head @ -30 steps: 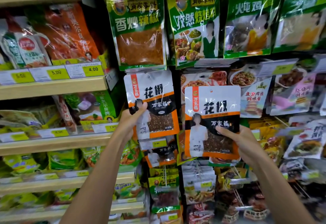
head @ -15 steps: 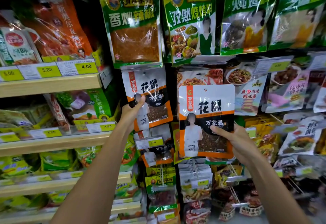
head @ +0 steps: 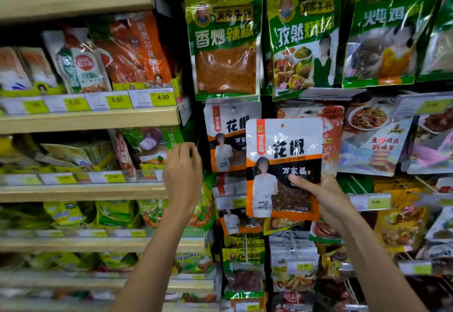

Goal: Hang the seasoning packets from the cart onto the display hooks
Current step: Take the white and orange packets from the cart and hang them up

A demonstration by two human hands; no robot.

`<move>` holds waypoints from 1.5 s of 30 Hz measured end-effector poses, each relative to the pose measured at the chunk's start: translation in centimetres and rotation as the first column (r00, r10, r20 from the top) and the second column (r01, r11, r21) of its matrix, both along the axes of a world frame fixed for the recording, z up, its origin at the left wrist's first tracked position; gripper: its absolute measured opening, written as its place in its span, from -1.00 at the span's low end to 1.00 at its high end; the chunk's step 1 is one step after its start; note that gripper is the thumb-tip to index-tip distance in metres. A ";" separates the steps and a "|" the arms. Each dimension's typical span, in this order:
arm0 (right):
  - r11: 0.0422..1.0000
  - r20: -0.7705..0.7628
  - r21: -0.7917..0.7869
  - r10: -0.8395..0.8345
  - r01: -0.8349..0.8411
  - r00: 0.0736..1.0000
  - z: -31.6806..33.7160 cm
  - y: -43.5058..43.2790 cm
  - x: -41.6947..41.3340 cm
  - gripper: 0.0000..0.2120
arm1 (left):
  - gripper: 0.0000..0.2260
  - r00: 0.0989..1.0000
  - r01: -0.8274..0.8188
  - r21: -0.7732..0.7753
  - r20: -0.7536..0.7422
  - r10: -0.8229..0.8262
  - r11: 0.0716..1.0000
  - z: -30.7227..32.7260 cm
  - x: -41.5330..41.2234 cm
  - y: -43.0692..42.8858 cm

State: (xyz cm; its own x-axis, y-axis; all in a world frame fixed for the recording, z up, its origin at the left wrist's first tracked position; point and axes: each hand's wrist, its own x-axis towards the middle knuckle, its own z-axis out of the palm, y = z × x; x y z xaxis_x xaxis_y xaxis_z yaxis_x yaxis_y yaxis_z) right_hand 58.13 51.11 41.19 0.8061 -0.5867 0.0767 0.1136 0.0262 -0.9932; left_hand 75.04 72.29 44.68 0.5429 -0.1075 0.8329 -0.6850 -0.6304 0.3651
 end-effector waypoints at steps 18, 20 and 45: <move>0.991 0.027 -0.067 0.121 -0.119 0.992 3.1 4.2 9.0 -0.26 | -0.77 0.874 -0.146 0.030 0.473 0.114 0.989 4.1 10.0 2.9; 0.992 0.025 -0.049 0.114 -0.113 0.993 2.8 4.1 9.2 -0.19 | -0.77 0.873 -0.143 0.033 0.476 0.111 0.989 4.0 10.1 2.9; 0.977 -0.002 -0.137 -0.166 0.164 0.986 2.1 2.8 13.9 -0.50 | -0.80 0.889 -0.128 0.060 0.450 0.087 0.990 4.0 9.8 3.2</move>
State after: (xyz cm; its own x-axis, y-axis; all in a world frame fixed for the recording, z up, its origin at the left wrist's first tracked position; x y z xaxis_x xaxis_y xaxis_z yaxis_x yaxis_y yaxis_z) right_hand 71.99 53.92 43.26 0.7007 -0.6964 0.1548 0.0923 -0.1267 -0.9876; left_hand 84.82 75.44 48.70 0.1293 -0.1517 0.9799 -0.6890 -0.7245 -0.0212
